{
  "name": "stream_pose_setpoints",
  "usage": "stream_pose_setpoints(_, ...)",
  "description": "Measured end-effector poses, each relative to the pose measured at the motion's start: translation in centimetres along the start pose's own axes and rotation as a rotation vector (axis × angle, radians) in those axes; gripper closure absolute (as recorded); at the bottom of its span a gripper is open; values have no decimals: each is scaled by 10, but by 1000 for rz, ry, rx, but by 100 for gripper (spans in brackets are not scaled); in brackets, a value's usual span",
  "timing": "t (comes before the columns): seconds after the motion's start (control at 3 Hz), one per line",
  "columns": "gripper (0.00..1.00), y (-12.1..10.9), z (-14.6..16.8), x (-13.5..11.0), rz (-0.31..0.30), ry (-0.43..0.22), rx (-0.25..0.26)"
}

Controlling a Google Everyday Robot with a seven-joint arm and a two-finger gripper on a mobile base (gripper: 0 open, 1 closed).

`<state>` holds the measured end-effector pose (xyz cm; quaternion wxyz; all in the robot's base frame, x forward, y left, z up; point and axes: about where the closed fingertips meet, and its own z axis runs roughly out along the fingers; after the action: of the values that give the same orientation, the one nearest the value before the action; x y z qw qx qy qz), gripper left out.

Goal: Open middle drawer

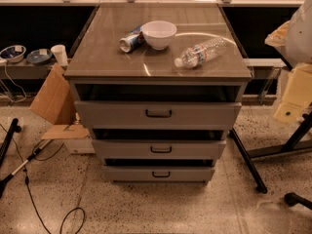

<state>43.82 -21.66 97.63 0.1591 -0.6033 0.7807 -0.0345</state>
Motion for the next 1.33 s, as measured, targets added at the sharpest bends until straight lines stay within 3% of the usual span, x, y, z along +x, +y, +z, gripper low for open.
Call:
stream_pose_setpoints(0.67,0,5,4,-3,-19,-3,11)
stream_pose_setpoints(1.0,0,19,24,-11,-69,-5,18)
stream_pose_setpoints(1.33,0,45,67,-24,-131,-26,0)
